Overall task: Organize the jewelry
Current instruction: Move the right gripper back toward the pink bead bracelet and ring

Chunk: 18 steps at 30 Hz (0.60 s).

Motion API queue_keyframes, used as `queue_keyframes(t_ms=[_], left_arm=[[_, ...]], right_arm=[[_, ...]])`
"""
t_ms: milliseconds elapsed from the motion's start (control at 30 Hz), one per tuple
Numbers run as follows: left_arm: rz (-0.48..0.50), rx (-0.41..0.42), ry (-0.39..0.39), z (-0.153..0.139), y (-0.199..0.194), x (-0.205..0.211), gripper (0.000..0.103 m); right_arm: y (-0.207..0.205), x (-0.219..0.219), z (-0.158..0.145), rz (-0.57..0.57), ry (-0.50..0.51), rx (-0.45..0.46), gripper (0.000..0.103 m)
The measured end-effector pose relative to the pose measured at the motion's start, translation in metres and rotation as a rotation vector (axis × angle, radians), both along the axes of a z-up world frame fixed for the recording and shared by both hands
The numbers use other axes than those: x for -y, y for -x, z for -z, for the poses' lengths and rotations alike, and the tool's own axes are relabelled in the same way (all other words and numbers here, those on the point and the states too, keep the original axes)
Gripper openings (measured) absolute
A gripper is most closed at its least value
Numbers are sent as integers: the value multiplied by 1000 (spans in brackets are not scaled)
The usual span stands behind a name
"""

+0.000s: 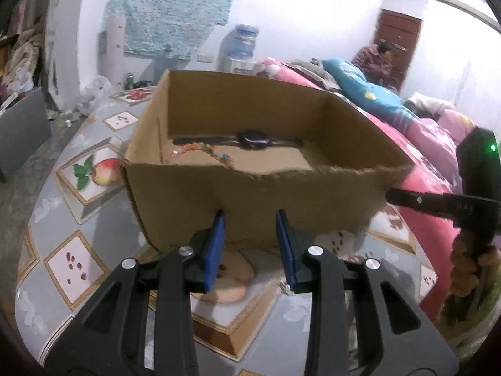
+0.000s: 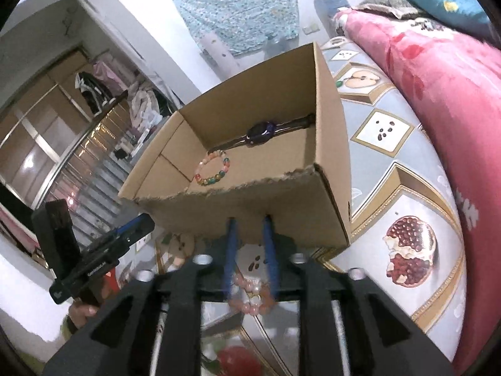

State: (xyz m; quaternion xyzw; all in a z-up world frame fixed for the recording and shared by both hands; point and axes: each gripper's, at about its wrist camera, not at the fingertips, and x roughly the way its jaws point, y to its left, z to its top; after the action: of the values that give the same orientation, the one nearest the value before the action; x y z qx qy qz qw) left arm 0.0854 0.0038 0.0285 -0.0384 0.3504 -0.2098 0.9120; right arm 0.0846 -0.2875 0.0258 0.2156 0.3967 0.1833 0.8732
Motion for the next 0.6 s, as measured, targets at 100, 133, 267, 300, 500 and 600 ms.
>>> queue_keyframes(t_ms=[100,133,267,300,500,600], left_arm=[[60,-26,-13,6,12,4,33],[80,-37,-26,9,18,8,34],[140,-92,-50,24,34,26,34],[154,-101,-60,28,37,32,34],[154,-113,-136,42,31,50,34],[147,-137,-181,49,23,53,30]], right_arm=[[16,-8,0,-47,52,13,38],[21,-11,1,-62,64,9,38],[45,-31,14,-131,146,-15,38],[49,-36,17,-139,169,-17,38],[58,-53,35,-157,228,-31,38],[57,-56,37,-159,236,-22,38]])
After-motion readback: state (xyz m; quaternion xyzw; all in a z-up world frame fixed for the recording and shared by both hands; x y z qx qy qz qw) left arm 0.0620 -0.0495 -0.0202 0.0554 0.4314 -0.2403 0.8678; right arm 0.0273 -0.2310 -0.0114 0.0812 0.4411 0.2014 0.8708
